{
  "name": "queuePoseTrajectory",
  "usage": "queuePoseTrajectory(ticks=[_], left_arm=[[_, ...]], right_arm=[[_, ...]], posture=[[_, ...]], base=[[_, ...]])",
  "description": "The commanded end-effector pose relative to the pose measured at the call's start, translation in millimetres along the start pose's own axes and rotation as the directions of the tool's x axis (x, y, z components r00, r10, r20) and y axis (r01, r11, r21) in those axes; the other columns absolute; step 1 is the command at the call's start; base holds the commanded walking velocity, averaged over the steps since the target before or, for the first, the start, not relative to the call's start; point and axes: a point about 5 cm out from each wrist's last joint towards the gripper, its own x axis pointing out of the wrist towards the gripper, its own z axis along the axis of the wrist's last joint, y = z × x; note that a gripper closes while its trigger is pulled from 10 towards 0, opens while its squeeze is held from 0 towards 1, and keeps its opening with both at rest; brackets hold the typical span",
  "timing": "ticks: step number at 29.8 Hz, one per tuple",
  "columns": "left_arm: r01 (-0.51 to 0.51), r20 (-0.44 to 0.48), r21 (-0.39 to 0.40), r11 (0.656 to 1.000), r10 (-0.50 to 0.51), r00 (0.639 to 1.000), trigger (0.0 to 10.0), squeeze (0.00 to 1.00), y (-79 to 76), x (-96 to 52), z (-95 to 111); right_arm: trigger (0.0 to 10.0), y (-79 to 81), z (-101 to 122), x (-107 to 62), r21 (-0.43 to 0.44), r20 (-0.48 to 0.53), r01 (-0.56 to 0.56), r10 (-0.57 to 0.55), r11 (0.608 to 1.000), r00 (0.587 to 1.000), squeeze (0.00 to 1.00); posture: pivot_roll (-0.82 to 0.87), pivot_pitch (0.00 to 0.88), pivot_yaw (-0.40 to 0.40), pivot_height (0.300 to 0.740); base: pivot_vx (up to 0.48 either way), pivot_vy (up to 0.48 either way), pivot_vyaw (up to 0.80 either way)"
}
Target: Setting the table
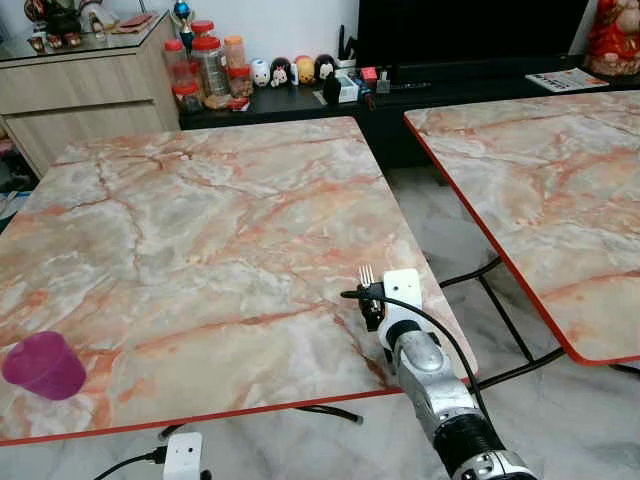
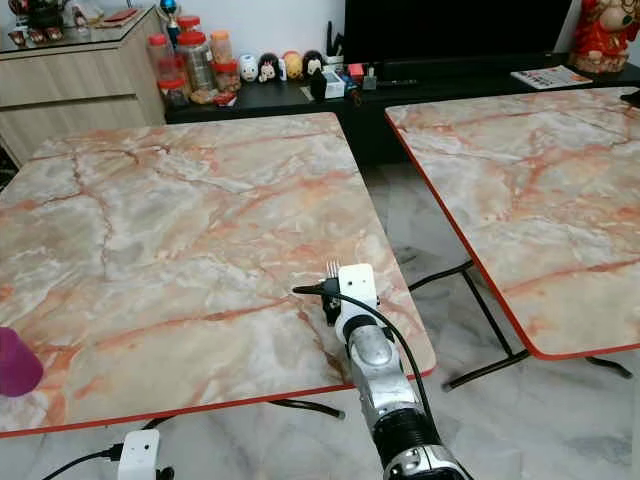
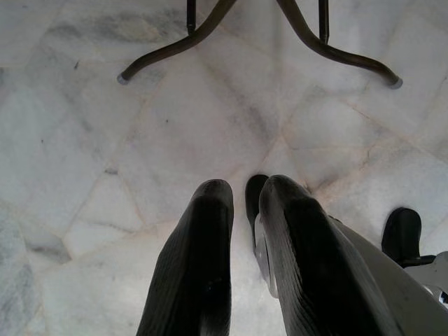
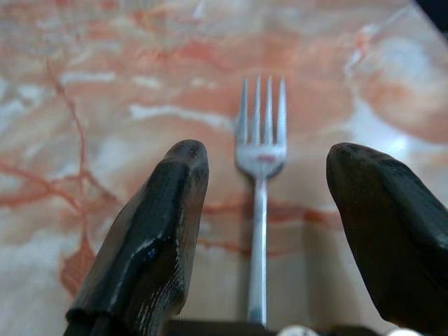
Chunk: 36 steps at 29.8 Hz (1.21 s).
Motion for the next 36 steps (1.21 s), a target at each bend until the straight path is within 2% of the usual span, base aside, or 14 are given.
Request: queuePoseTrajectory(ticks=[1, 9, 18, 19, 20, 36], left_arm=[[0.000, -0.022, 0.000, 1.000, 0.000, 1.000, 10.0, 0.00, 0.3, -0.1, -2.6], [0.006, -0.034, 0.001, 1.000, -0.006, 0.999, 10.0, 0.00, 0.5, -0.3, -4.0], [0.024, -0.052, 0.004, 1.000, -0.024, 0.998, 10.0, 0.00, -2.1, -0.5, -6.4], [0.025, -0.055, 0.005, 1.000, -0.024, 0.998, 10.0, 0.00, -2.3, -0.5, -6.8], [0.026, -0.056, 0.005, 1.000, -0.025, 0.998, 10.0, 0.00, -2.6, -0.6, -7.1], [0.040, -0.065, -0.002, 0.999, -0.040, 0.997, 10.0, 0.00, -6.1, -0.7, -8.6]], right_arm=[[10.0, 5.9, 3.2, 3.4, -0.021, -0.018, -0.023, 0.023, 1.000, 1.000, 0.00], [10.0, 7.7, -5.8, 3.0, -0.030, -0.064, -0.027, 0.025, 0.999, 0.998, 0.00], [10.0, 1.2, -20.0, 0.7, -0.027, -0.145, 0.003, -0.007, 1.000, 0.989, 0.00], [7.0, 0.5, -20.6, 0.7, -0.029, -0.148, 0.005, -0.009, 1.000, 0.989, 0.00], [0.0, 0.2, -20.8, 0.6, -0.029, -0.149, 0.004, -0.009, 1.000, 0.989, 0.00], [0.0, 1.1, -18.4, 1.7, -0.032, -0.147, -0.004, 0.000, 0.999, 0.989, 0.00]], posture=[[-0.02, 0.000, 0.032, 0.740], [-0.02, 0.000, 0.032, 0.740], [-0.02, 0.000, 0.034, 0.740], [-0.02, 0.000, 0.033, 0.740], [-0.02, 0.000, 0.033, 0.740], [-0.02, 0.000, 0.026, 0.740]], base=[[0.000, 0.000, 0.00], [0.000, 0.000, 0.00], [0.000, 0.000, 0.00], [0.000, 0.000, 0.00], [0.000, 0.000, 0.00], [0.000, 0.000, 0.00]])
